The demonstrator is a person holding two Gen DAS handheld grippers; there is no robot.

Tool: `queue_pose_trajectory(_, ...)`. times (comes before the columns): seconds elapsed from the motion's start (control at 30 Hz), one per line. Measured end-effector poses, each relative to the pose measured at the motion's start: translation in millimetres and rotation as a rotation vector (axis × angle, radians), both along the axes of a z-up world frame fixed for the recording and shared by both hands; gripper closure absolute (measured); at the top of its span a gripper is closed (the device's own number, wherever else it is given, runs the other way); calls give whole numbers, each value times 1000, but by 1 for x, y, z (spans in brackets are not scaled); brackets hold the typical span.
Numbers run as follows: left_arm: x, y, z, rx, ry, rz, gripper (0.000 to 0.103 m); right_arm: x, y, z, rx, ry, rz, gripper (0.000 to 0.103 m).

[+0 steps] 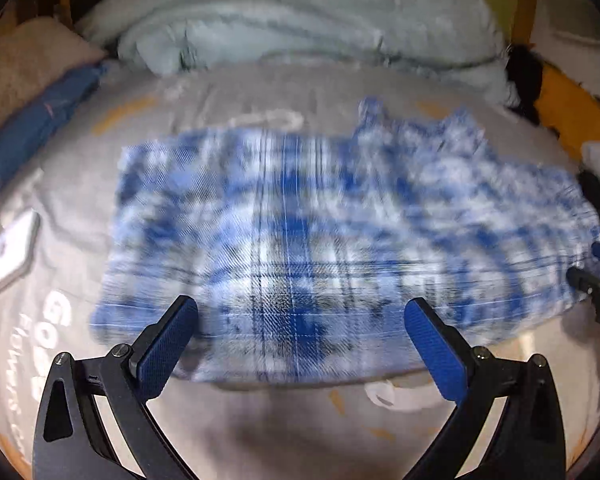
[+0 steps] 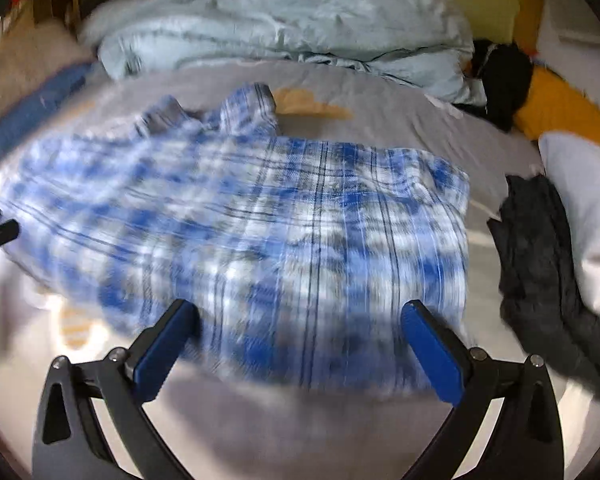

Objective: Fold large clothes

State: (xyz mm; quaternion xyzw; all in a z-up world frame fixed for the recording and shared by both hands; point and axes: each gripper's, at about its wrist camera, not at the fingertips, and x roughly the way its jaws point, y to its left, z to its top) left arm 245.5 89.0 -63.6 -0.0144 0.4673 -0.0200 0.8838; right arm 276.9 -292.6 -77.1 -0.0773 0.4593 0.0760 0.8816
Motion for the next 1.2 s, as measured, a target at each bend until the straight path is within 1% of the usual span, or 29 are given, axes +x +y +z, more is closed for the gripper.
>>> queue_pose_trajectory(0.07,6,0,-14,-13,29,26,0,11,-4,-11,37,51,-20,0)
queue_pose_trajectory(0.1,7,-1,-17,-6,20,32,0,14,-5,-14,46,60,-22,0)
queue_pose_trajectory(0.2,7,-10,-19,50,-1,26,0,15,-4,-16,43,43,-13,0)
queue_pose_trajectory(0.33,4,-10,-20,44,1,30,0,12,-5,-15,49,19,-16,0)
queue_pose_trajectory(0.43,0,-9,-14,29,-7,24,0,1,-7,-7,62,4,-33,0)
queue_pose_trajectory(0.5,-3,-6,-6,6,-25,8,0,-7,-10,6,104,-41,-25,0)
queue_pose_trajectory(0.57,-7,-5,0,15,-47,-3,0,-15,-12,19,133,-83,-12,0)
queue_pose_trajectory(0.6,-8,-6,1,25,-48,-4,0,-19,-12,24,139,-101,-6,0)
queue_pose_trajectory(0.7,-8,0,0,-5,-38,14,0,-23,-13,32,126,-120,-16,0)
queue_pose_trajectory(0.8,-15,6,10,8,-96,56,0,-27,-17,40,141,-138,-31,0)
queue_pose_trajectory(0.9,-20,11,25,-24,-167,57,0,-33,-16,48,178,-162,9,0)
queue_pose_trajectory(0.93,-22,12,30,-29,-192,56,0,-35,-13,50,175,-168,24,6)
queue_pose_trajectory(0.97,-25,13,34,-33,-215,53,0,-33,-11,49,180,-161,43,20)
queue_pose_trajectory(1.0,-26,15,37,-34,-231,51,0,-31,-9,48,196,-144,62,25)
queue_pose_trajectory(1.03,-28,16,39,-37,-247,52,0,-31,-7,46,232,-114,85,42)
queue_pose_trajectory(1.07,-30,16,40,-42,-257,53,0,-29,-4,42,264,-91,98,64)
queue_pose_trajectory(1.1,-30,17,41,-49,-260,50,0,-28,-3,40,286,-75,101,69)
queue_pose_trajectory(1.13,-30,17,40,-61,-262,45,0,-27,0,37,310,-68,101,77)
queue_pose_trajectory(1.17,-31,17,40,-72,-262,43,0,-26,3,35,310,-77,99,86)
queue_pose_trajectory(1.2,-31,19,38,-80,-261,40,0,-24,7,34,296,-83,98,90)
